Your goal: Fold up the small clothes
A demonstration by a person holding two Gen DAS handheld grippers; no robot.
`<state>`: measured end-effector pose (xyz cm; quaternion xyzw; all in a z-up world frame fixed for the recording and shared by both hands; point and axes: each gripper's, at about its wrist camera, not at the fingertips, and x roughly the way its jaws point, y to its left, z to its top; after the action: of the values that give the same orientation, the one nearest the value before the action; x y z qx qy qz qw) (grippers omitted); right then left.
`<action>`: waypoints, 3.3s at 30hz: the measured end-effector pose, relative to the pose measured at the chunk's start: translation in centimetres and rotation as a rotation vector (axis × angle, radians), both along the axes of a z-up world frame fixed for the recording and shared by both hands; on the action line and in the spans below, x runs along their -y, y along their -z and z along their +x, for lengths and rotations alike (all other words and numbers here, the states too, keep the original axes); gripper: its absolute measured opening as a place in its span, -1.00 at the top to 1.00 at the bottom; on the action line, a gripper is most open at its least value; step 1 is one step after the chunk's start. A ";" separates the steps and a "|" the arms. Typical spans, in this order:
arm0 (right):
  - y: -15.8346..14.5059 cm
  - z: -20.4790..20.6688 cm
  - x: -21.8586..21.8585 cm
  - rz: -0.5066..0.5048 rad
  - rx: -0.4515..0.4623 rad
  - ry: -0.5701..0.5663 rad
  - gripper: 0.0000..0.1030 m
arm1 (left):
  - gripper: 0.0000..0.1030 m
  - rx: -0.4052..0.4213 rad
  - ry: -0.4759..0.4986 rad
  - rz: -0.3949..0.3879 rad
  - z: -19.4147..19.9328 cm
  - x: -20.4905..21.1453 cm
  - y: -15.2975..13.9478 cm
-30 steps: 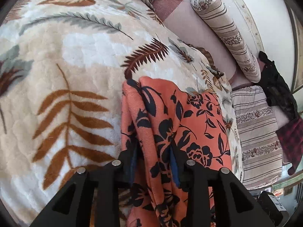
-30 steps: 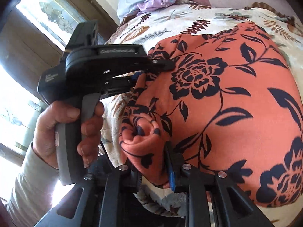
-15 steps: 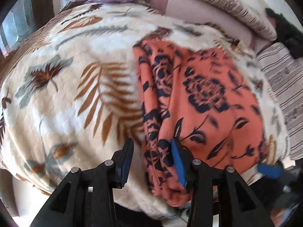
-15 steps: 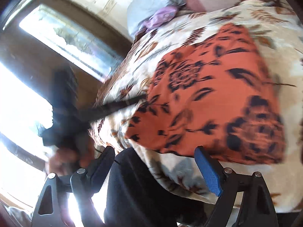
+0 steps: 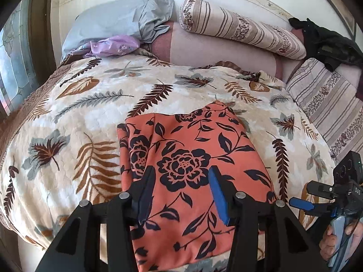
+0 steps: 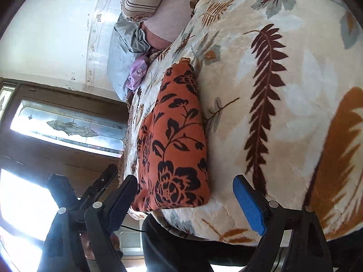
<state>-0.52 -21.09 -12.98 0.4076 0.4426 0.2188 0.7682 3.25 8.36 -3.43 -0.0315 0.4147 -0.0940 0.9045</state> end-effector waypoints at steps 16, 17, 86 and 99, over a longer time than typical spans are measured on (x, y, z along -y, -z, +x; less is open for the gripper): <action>0.8 4.3 -7.3 -0.468 -0.022 -0.178 0.32 | 0.03 -0.067 -0.076 0.055 1.1 -0.6 6.2; 1.7 4.5 -6.4 -0.377 -0.061 -0.165 0.19 | 0.03 -0.060 -0.075 0.055 1.0 -0.7 6.2; -3.2 7.1 -9.9 -0.594 0.179 -0.278 0.20 | 0.43 -0.254 -0.102 -0.285 3.6 -4.9 5.5; -7.9 11.3 5.1 -0.465 0.161 0.136 -0.80 | -0.34 -0.191 0.043 -0.223 11.9 6.6 3.1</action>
<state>10.78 -26.18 -5.12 0.2303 0.3899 0.0906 0.8870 15.11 1.72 -6.49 -0.1319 0.4864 -0.1556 0.8496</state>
